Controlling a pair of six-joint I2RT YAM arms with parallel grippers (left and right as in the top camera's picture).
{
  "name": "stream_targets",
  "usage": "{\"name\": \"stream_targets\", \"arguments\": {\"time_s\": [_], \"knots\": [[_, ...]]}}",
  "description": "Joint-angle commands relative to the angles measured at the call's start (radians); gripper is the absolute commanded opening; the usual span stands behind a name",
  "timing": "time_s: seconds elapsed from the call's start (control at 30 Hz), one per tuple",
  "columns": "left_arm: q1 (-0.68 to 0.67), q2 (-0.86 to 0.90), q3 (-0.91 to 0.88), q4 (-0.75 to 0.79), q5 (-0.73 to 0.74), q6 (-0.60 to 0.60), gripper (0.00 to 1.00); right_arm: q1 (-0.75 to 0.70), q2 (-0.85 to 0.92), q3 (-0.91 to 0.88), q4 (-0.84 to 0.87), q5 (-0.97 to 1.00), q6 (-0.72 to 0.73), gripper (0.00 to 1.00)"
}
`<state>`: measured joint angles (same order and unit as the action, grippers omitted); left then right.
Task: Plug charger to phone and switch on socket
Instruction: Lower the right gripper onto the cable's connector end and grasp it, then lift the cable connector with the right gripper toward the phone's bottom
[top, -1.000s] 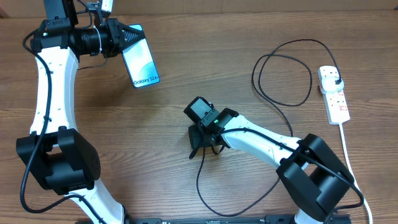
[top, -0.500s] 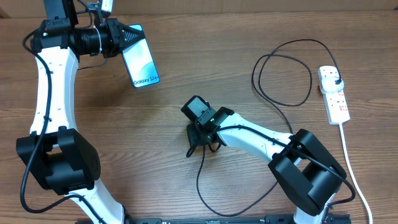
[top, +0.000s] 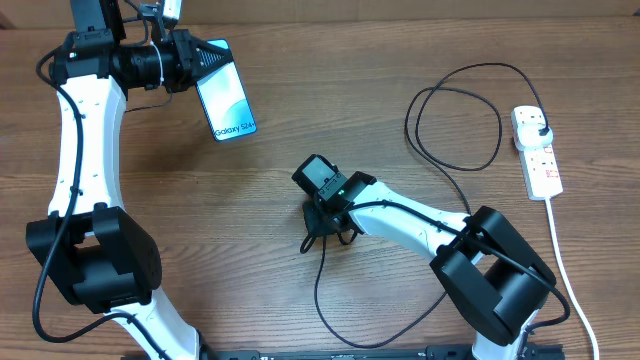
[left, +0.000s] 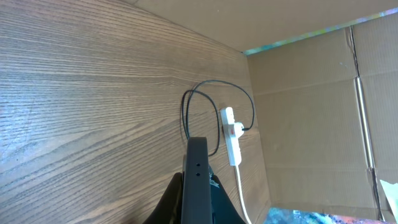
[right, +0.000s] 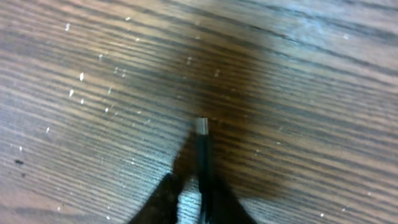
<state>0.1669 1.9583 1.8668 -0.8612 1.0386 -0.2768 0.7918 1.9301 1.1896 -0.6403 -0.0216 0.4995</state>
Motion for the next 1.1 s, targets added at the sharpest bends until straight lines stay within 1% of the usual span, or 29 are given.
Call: {"name": "stream_targets", "arguments": {"time_s": [0.0,0.37,0.47,0.5,0.6,0.67,0.77,0.87,0.9,0.97,1.07], "knots": [[-0.003,0.0,0.005,0.002,0.024,0.019,0.04,-0.002,0.029,0.001,-0.001,0.002,0.0,0.04],[-0.003,0.0,0.005,0.003,0.028,0.019,0.04,-0.002,0.027,0.038,-0.006,-0.038,0.0,0.04],[-0.003,0.0,0.005,0.009,0.062,0.018,0.04,-0.007,0.016,0.074,-0.025,-0.076,0.0,0.04],[-0.002,0.0,0.005,0.035,0.13,0.014,0.04,-0.019,0.003,0.099,-0.029,-0.121,0.0,0.04],[0.006,0.0,0.005,0.117,0.245,-0.036,0.05,-0.058,-0.026,0.141,-0.027,-0.244,0.052,0.04],[0.016,0.0,0.005,0.169,0.271,-0.091,0.04,-0.095,-0.053,0.166,-0.019,-0.324,0.101,0.04],[0.023,0.0,0.005,0.204,0.271,-0.145,0.04,-0.149,-0.085,0.193,0.002,-0.423,0.151,0.04],[0.024,0.0,0.005,0.22,0.273,-0.151,0.05,-0.213,-0.113,0.198,0.117,-0.652,0.156,0.04],[0.024,0.0,0.005,0.231,0.282,-0.153,0.05,-0.245,-0.117,0.198,0.208,-0.79,0.162,0.04],[0.024,0.0,0.005,0.269,0.298,-0.191,0.04,-0.272,-0.117,0.198,0.286,-0.886,0.206,0.04],[0.024,0.0,0.005,0.398,0.338,-0.309,0.04,-0.303,-0.117,0.198,0.344,-0.959,0.219,0.04]]}}
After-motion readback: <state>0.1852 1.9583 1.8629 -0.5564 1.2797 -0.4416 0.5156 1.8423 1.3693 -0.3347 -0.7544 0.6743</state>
